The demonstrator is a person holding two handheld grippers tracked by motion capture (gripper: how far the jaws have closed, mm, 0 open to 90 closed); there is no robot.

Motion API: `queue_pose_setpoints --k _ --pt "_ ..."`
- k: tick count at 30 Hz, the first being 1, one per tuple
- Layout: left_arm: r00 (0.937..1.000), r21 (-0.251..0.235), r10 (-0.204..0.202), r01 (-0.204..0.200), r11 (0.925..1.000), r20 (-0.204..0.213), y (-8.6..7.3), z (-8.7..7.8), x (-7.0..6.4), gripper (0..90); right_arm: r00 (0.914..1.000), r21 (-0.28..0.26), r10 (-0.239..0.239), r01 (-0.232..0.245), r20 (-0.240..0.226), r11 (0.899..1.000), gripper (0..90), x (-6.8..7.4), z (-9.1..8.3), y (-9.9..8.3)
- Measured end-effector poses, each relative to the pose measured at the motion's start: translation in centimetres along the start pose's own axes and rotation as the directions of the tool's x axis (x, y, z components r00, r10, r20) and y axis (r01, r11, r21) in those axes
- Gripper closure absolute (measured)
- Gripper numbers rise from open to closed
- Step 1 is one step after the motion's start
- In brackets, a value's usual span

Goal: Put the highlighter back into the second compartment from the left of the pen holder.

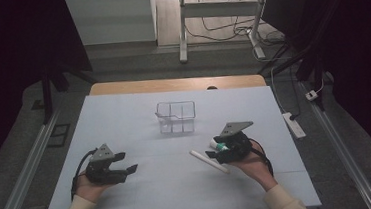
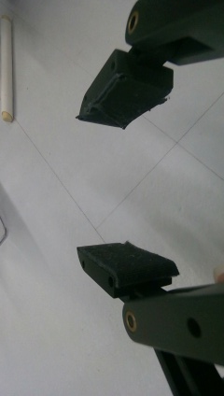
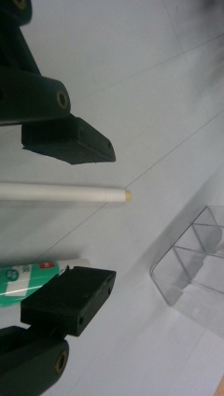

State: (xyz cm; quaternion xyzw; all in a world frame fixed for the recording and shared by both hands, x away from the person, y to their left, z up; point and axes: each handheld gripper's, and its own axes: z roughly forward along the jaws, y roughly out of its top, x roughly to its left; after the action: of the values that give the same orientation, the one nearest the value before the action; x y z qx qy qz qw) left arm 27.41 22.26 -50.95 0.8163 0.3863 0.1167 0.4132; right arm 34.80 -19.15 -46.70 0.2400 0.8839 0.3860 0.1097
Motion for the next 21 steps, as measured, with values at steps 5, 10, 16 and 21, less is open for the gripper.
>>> queue_pose_setpoints --k 5,10,16,21 --pt "1.0000 0.006 0.004 -0.004 1.0000 0.005 0.0 0.1 0.0 30.5 0.9998 0.004 0.018 -0.018 -0.001 1.000 36.0 -0.1 -0.1 0.7" --pt "0.9999 0.007 0.008 -0.008 0.9999 0.008 0.0 0.2 0.0 30.6 0.9996 0.015 0.025 -0.025 -0.009 1.000 36.1 -0.2 0.3 1.3" --pt "0.9999 0.010 0.009 -0.009 0.9999 0.007 0.1 0.2 0.0 30.6 0.9989 0.043 0.026 -0.024 -0.038 0.999 36.0 -0.2 1.6 2.2" --pt "0.9999 0.011 0.009 -0.009 0.9999 0.008 0.1 0.2 0.0 30.5 0.9988 0.070 0.027 -0.025 -0.040 0.997 36.0 -0.1 2.6 2.2"
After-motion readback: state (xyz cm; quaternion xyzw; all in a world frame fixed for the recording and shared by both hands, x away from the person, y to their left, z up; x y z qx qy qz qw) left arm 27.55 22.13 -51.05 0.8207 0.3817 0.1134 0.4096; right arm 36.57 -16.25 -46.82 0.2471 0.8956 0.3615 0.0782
